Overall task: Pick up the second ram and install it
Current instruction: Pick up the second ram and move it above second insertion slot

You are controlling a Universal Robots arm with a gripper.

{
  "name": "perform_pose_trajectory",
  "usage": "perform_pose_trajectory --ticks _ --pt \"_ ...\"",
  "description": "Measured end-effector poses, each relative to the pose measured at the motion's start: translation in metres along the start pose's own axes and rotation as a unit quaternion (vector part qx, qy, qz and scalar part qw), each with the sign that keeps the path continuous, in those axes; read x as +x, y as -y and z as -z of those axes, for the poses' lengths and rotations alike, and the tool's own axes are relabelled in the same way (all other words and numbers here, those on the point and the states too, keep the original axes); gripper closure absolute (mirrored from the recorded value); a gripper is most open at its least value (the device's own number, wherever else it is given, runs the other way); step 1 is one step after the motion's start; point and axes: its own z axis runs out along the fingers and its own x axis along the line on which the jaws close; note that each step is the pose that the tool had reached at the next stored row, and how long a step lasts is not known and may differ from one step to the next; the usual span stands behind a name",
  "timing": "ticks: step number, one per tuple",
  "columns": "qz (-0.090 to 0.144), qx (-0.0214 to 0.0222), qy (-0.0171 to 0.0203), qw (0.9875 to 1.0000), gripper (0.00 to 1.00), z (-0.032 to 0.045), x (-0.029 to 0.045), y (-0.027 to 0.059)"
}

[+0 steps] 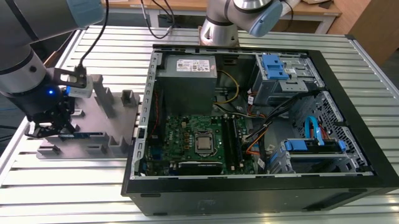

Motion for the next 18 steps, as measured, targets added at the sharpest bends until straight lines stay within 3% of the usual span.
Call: perform_pose_trajectory --ticks 5,9,14,18 --pt "0.032 -0.0009 -0.001 0.9995 0.89 0.0 0.0 0.0" --pt "0.057 -0.0017 -0.0018 0.9984 0.89 -0.0001 0.0 0.0" --pt "0.087 -0.0026 -0.0028 0.9962 0.89 -0.0001 0.0 0.0001" --pt "0.112 -0.0033 -0.0037 0.9937 0.89 -0.0001 0.0 0.0"
